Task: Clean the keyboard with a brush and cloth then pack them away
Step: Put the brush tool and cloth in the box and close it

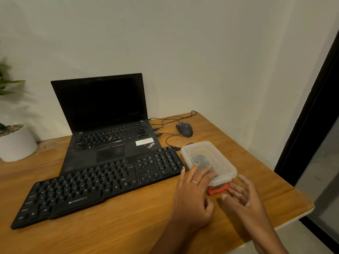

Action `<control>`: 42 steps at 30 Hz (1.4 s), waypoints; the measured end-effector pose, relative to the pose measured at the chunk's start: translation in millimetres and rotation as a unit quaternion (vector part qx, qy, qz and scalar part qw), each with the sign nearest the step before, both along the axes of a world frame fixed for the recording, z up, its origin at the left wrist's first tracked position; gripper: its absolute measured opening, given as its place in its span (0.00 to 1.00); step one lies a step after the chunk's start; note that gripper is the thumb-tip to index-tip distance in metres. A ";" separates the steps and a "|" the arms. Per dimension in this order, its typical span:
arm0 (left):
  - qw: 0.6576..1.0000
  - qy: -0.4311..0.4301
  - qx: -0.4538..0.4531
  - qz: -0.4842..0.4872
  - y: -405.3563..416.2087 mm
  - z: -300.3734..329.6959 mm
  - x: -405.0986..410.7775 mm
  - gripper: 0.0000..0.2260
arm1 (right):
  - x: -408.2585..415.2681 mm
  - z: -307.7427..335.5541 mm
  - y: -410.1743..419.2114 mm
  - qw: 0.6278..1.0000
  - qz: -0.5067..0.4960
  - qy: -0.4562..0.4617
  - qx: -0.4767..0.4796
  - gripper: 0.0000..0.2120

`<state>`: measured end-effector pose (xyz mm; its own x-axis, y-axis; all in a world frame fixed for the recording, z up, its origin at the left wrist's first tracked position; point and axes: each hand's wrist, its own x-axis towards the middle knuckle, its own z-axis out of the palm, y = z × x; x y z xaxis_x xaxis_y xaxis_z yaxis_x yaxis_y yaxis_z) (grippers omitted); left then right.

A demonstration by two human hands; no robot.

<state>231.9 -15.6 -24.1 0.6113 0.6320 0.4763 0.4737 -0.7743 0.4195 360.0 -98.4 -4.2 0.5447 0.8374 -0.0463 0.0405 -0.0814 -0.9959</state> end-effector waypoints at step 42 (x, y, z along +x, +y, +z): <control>0.974 -0.172 -0.134 -0.067 -15.1 0.2 2.1 0.23 | -1.9 -23.3 22.6 0.859 -0.118 -0.496 -0.038 0.26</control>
